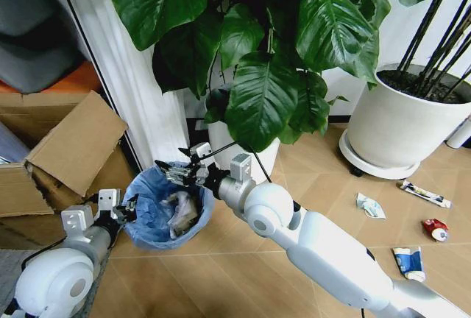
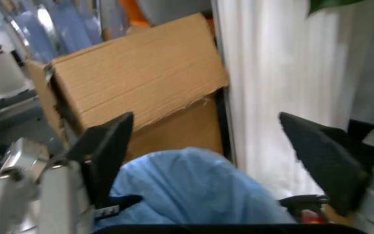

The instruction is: Pick up the trash bin and place the garbage on the floor into it.

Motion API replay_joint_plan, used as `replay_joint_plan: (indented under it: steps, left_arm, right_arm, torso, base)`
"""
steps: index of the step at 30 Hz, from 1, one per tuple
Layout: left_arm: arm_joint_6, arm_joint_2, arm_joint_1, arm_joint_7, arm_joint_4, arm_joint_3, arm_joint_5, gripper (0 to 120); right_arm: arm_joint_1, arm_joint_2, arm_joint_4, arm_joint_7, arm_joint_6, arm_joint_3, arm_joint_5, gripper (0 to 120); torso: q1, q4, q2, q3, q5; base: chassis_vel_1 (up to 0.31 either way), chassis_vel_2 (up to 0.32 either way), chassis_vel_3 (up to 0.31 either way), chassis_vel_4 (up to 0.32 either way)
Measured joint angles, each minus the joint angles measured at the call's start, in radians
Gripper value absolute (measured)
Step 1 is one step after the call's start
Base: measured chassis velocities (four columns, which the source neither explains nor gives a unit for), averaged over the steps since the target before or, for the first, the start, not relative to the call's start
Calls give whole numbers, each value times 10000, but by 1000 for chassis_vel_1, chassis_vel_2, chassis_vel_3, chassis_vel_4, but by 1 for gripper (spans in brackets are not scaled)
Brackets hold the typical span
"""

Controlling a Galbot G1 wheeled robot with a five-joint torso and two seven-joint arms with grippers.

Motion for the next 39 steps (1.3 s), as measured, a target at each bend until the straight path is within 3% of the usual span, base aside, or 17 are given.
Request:
replay_joint_plan:
  steps: [5,11,17,23,25,29,39]
  left_arm:
    - [-89,-273,81,-6,2,-170,395,0]
    - [-197,-521,263,99,-137,-359,1004,0]
    - [-223,-656,311,138,-183,-377,1082,0]
    - [-236,-717,295,199,-184,-346,1139,0]
    - [-254,-738,284,252,-147,-327,1185,0]
    - [-260,-703,219,277,-122,-314,1178,0]
    - [-261,-730,202,294,-72,-217,1186,0]
  right_arm:
    - [-737,-570,506,275,-10,797,-212,100]
    - [-2548,-1511,1187,471,-116,2264,-607,100]
    - [-4173,-1975,1451,342,-64,3549,-1276,100]
    - [-5553,-1960,1582,212,35,4661,-2031,100]
    - [-6623,-1731,1725,12,79,5679,-2515,100]
    - [-7445,-1408,1794,-220,196,6661,-2775,100]
    - [-7920,-1157,1601,-647,526,7462,-3040,100]
  torso:
    - [0,-1,0,-1,1]
    - [0,-3,-1,-1,3]
    - [-1,-4,-1,-1,4]
    - [0,-2,-1,-1,6]
    - [-1,-3,-1,-1,5]
    - [0,-2,-1,-1,3]
    - [-1,1,0,-1,1]
  base:
    - [0,0,0,0]
    - [0,0,0,0]
    - [0,0,0,0]
    - [0,0,0,0]
    - [0,0,0,0]
    - [0,0,0,0]
    - [-48,-40,48,61]
